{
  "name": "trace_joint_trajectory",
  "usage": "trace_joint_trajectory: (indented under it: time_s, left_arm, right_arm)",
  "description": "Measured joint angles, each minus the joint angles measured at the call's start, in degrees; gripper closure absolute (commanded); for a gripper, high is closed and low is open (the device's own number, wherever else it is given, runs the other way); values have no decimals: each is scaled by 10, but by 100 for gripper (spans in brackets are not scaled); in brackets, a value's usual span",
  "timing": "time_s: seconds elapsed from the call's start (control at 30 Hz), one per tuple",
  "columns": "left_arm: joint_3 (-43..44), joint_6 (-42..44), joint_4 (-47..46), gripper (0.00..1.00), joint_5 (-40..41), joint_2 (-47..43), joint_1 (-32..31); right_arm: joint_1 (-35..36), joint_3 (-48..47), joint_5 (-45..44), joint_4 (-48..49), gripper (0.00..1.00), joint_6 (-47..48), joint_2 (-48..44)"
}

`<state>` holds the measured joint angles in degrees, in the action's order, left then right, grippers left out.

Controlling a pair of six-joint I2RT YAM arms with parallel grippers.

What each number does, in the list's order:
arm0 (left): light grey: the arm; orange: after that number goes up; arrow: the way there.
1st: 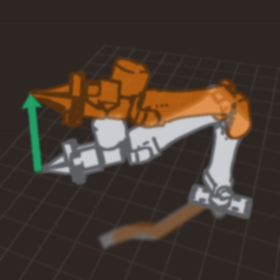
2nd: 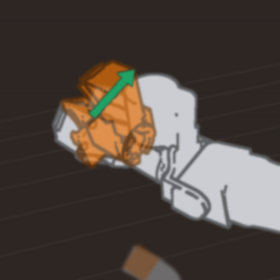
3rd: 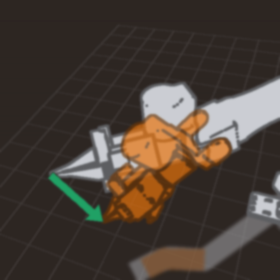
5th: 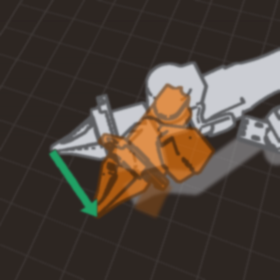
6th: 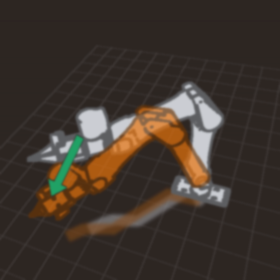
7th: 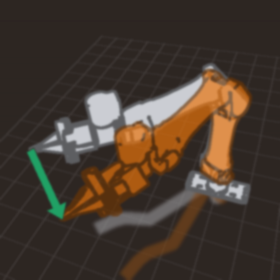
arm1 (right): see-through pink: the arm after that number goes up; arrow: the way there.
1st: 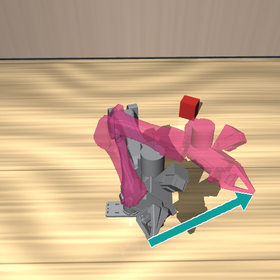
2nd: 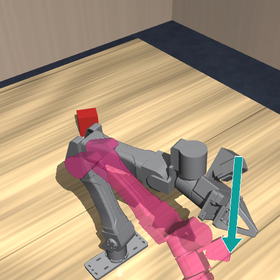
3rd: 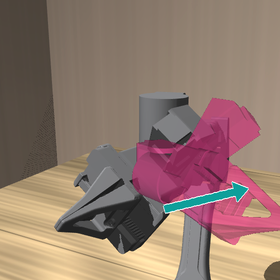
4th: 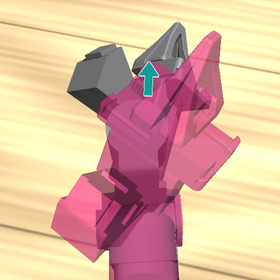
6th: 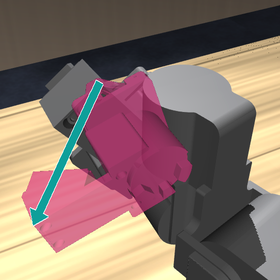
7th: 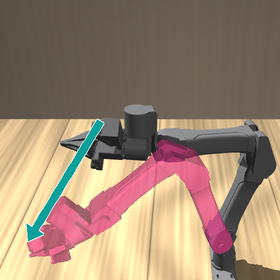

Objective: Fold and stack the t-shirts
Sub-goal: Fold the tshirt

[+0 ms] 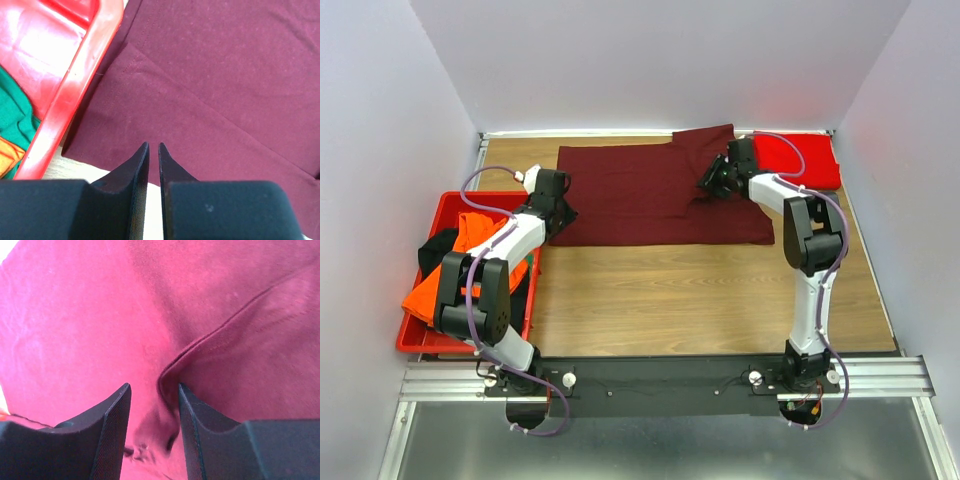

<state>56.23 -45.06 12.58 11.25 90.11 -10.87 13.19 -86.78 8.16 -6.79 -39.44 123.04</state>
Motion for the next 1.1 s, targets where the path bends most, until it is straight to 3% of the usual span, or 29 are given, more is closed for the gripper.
trace_joint_trajectory:
  time_s: [0.2, 0.33, 0.7, 1.1]
  left_arm:
    - [3, 5, 0, 80, -1, 0, 0]
    - [3, 7, 0, 76, -2, 0, 0]
    - [-1, 7, -2, 72, -5, -17, 0]
    - [-106, -41, -4, 58, 4, -52, -29]
  right_arm:
    - [0, -22, 21, 3, 50, -16, 20]
    - [0, -37, 32, 3, 43, -22, 21]
    - [0, -36, 37, 16, 44, -23, 1]
    - [-64, 335, -55, 12, 45, -4, -379]
